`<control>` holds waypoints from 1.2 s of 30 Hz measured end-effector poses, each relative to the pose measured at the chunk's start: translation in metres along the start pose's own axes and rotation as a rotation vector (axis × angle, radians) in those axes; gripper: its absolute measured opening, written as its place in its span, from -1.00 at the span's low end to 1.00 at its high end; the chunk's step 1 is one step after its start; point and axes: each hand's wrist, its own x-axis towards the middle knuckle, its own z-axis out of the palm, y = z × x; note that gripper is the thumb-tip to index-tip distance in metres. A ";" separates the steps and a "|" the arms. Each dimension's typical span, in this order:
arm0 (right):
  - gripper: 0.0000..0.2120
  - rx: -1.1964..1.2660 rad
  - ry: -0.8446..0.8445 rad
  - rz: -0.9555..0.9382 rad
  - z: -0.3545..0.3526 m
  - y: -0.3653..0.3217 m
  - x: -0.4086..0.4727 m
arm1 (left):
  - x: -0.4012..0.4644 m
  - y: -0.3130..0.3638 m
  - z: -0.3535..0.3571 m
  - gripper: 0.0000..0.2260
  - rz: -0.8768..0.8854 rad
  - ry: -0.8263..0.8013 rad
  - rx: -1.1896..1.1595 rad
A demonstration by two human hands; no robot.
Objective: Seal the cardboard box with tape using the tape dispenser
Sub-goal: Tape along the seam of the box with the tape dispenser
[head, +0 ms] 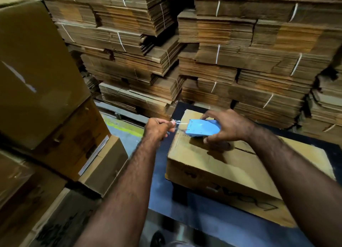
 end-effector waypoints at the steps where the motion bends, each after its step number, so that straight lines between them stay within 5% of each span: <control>1: -0.31 -0.011 -0.008 0.010 -0.002 -0.004 0.002 | 0.004 -0.003 0.000 -0.85 -0.020 -0.002 -0.005; 17: -0.32 -0.157 -0.166 0.150 0.005 -0.039 0.045 | 0.022 -0.046 0.019 -0.82 -0.165 -0.088 -0.098; 24: -0.33 -0.135 -0.190 0.162 0.002 -0.039 0.047 | -0.002 -0.034 0.020 -0.71 0.151 0.228 0.293; 26: -0.33 -0.137 -0.195 0.170 0.002 -0.039 0.048 | -0.012 -0.033 0.024 -0.68 0.288 0.133 0.171; 30: -0.34 -0.148 -0.199 0.182 0.003 -0.040 0.048 | -0.025 -0.041 0.026 -0.58 0.246 -0.182 0.248; 36: -0.31 -0.177 -0.202 0.173 0.003 -0.047 0.047 | -0.025 -0.040 0.007 -0.54 0.283 -0.271 0.554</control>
